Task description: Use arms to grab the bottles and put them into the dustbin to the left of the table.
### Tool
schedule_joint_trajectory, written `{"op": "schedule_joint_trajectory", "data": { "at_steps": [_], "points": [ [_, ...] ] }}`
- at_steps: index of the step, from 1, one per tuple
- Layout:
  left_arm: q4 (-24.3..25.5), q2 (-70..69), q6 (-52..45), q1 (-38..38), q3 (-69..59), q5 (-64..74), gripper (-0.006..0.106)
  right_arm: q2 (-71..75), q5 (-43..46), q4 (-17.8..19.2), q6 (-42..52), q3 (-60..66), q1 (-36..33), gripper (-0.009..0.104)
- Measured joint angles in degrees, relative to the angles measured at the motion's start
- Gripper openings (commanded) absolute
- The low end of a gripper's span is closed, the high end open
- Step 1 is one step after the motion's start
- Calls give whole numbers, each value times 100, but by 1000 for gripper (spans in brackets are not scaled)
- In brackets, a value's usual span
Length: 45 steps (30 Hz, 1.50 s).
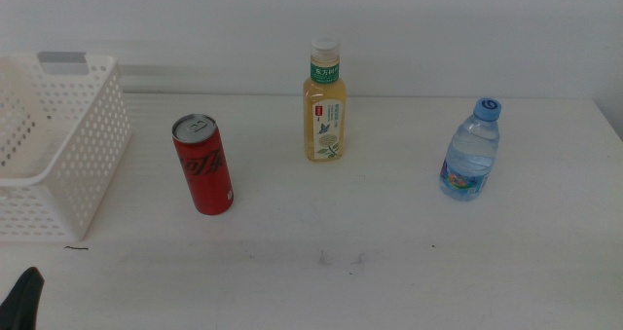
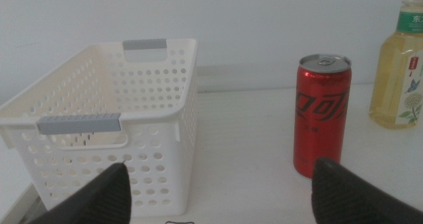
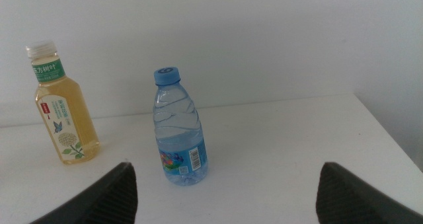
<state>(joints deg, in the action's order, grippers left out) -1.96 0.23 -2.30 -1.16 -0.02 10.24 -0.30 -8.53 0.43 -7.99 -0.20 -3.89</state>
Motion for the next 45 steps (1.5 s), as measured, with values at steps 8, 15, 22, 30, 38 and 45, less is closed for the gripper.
{"op": "schedule_joint_trajectory", "data": {
  "at_steps": [8,15,22,30,38,45],
  "points": [
    [0,1602,0,-560,0,-1668,94,0,0,0,0,0,0,91],
    [-84,4956,0,-1599,2,-4484,94,0,10,0,0,0,0,91],
    [-20,7106,0,-1673,10,-6855,94,0,10,0,0,0,0,91],
    [292,7640,-23,-1673,10,-7818,94,0,10,0,0,0,0,91],
    [428,7643,65,-1698,10,-7838,94,0,10,0,0,0,0,91],
    [426,7743,230,-1698,567,-6564,94,0,10,0,0,0,0,91]
  ]
}}
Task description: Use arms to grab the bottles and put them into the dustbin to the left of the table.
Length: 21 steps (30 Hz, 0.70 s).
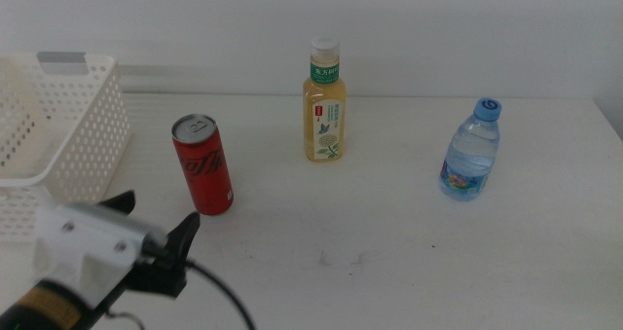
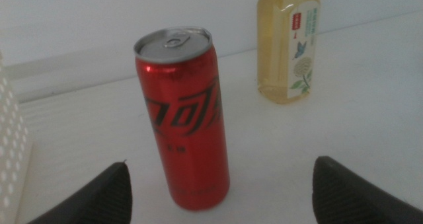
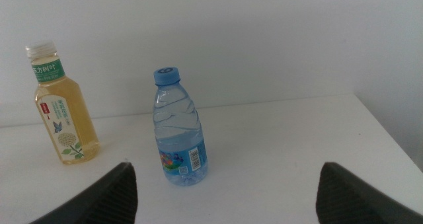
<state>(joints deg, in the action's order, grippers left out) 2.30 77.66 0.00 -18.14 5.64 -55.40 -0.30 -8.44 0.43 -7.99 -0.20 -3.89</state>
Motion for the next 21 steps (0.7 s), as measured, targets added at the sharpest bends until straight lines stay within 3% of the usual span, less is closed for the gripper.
{"op": "schedule_joint_trajectory", "data": {
  "at_steps": [21],
  "points": [
    [-651,2946,132,0,2158,-360,94,0,0,0,0,0,0,91]
  ]
}}
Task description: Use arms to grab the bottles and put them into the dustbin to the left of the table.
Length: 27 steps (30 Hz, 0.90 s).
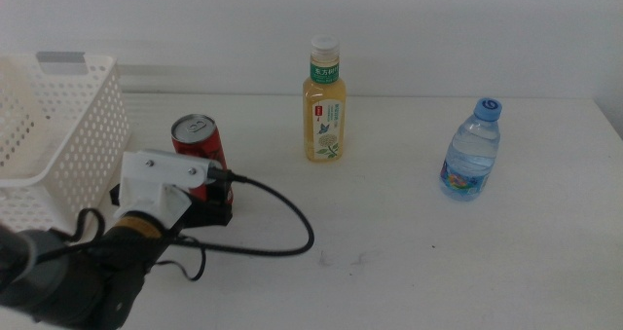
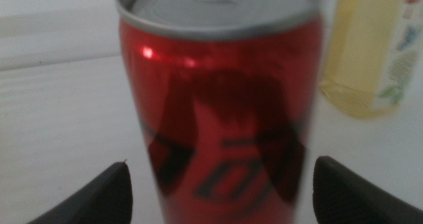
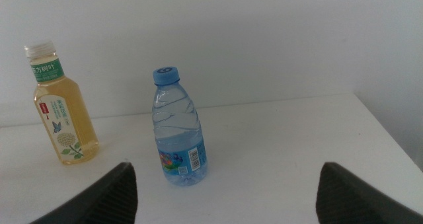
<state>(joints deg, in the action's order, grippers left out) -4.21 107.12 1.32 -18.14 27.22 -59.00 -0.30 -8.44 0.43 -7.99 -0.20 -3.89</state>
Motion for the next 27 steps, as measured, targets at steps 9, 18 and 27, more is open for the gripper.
{"op": "schedule_joint_trajectory", "data": {
  "at_steps": [9,18,27],
  "points": [
    [-209,678,0,0,843,11,93,0,0,0,0,0,0,91],
    [-197,890,11,-10,1021,58,34,0,0,0,0,0,0,91],
    [89,-692,102,-10,744,2182,-2,0,0,0,0,0,0,91]
  ]
}}
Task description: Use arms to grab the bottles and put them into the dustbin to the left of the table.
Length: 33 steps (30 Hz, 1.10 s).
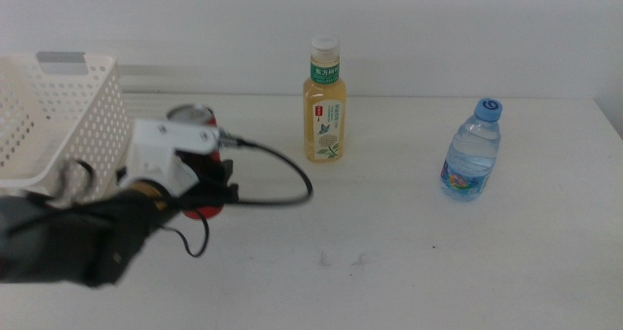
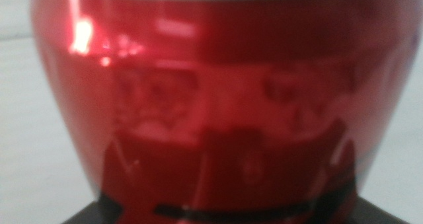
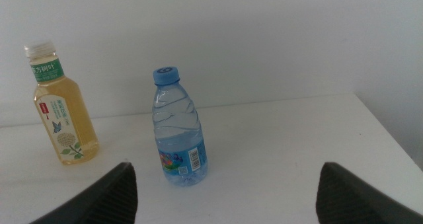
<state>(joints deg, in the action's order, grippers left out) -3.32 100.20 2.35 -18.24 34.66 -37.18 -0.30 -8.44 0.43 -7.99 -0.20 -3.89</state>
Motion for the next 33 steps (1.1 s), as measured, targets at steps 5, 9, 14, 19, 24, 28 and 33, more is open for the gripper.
{"op": "schedule_joint_trajectory", "data": {
  "at_steps": [5,9,14,19,24,28,33],
  "points": [
    [-10,-1581,213,18,684,3436,-2,0,0,0,0,0,0,91],
    [0,-2080,-69,345,2018,6267,-2,0,0,0,0,0,0,91],
    [0,-1786,-844,1329,3910,8450,-2,0,0,0,0,0,0,91],
    [75,-989,-1337,2384,5339,9439,-2,0,0,0,0,0,0,91],
    [396,-139,-1431,2900,5687,9475,-2,0,0,0,0,0,0,91],
    [544,475,-1442,2964,5697,9409,0,0,0,0,0,0,0,91],
    [570,1112,-1452,2964,5697,9251,15,0,0,0,0,0,0,91]
  ]
}}
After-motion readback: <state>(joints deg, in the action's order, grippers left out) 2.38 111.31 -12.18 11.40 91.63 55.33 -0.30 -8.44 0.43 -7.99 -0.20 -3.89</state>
